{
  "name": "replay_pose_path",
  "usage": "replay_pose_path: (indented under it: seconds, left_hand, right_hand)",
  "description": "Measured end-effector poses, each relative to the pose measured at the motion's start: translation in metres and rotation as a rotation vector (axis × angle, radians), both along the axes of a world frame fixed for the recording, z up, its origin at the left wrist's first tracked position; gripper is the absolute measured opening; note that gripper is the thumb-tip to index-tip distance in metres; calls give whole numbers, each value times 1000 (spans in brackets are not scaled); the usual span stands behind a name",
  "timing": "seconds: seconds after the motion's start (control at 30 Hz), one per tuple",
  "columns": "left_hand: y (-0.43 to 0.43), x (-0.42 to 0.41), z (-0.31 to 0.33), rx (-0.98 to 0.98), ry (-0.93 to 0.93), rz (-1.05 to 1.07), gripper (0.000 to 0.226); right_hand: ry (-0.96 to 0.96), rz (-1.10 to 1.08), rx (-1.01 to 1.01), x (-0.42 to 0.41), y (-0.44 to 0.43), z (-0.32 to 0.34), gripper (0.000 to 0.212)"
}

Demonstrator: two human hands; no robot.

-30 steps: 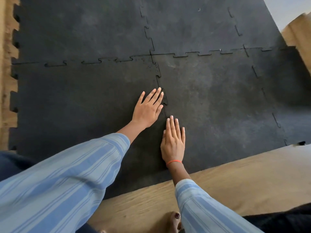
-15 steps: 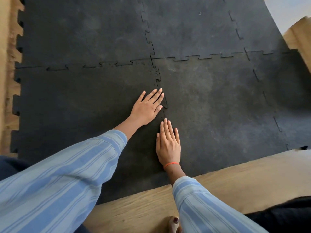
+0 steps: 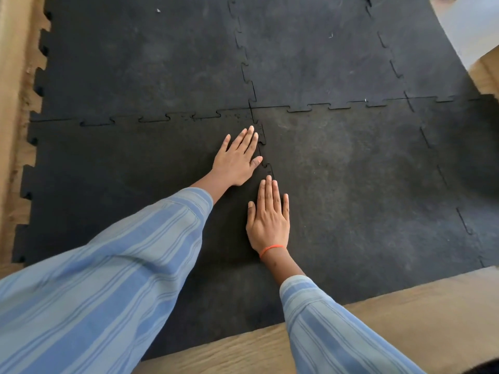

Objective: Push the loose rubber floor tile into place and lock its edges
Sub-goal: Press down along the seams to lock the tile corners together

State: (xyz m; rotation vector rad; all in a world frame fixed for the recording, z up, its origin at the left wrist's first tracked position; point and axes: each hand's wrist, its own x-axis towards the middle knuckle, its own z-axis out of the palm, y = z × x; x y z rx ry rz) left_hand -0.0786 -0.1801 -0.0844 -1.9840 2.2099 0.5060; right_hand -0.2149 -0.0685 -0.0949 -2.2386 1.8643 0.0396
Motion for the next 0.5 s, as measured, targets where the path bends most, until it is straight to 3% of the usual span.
replay_pose_path:
  seconds: [0.17,0.33,0.5]
  left_hand:
    - [-6,9,14,47,18,-46,60]
    - [9,71,8,21,-22,144,64]
    - [8,82,1,34,-34,116,67]
  right_hand:
    - [3,36,72,12,-37,7,58]
    - [36,129,95,28,-93,8,57]
    - [66,151,119,47,-140,8,58]
